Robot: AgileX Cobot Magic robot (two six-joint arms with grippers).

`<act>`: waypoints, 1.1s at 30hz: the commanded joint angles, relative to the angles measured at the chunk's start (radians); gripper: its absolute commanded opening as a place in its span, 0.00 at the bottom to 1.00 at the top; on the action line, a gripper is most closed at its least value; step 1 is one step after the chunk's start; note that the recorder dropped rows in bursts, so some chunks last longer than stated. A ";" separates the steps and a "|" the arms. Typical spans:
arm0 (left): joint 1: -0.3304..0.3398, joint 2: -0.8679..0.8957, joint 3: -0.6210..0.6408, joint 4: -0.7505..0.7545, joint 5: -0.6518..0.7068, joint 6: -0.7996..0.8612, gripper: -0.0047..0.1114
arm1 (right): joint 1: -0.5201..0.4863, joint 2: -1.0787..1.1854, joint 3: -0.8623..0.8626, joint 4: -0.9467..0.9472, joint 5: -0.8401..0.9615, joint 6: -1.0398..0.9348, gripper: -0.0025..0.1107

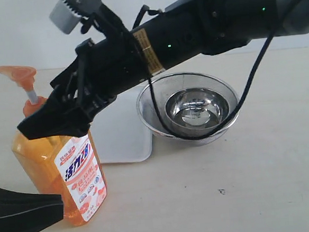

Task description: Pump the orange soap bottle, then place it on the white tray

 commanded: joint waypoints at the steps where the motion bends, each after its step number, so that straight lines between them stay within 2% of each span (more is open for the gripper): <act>1: 0.001 -0.008 -0.004 0.037 -0.002 -0.040 0.08 | 0.067 -0.002 -0.003 0.005 0.133 -0.010 0.84; 13: 0.001 -0.008 -0.004 0.069 -0.020 -0.070 0.08 | 0.135 -0.002 -0.003 0.012 0.286 -0.025 0.84; 15: 0.001 -0.008 -0.004 0.078 -0.020 -0.070 0.08 | 0.135 -0.002 -0.003 0.012 0.297 -0.011 0.81; 17: 0.001 -0.008 -0.004 0.078 -0.020 -0.070 0.08 | 0.135 -0.002 -0.003 0.014 0.299 -0.007 0.72; 24: 0.001 -0.012 -0.004 0.078 -0.020 -0.070 0.08 | 0.135 -0.002 -0.003 0.012 0.313 -0.011 0.17; 25: 0.001 -0.014 -0.004 0.078 -0.020 -0.070 0.08 | 0.135 -0.002 -0.003 0.010 0.321 -0.014 0.06; 26: 0.001 -0.019 -0.004 0.078 -0.020 -0.070 0.08 | 0.135 -0.002 -0.003 0.010 0.323 -0.014 0.02; 33: 0.001 -0.083 -0.004 0.121 -0.030 -0.126 0.08 | 0.135 -0.105 -0.003 0.005 0.300 -0.014 0.02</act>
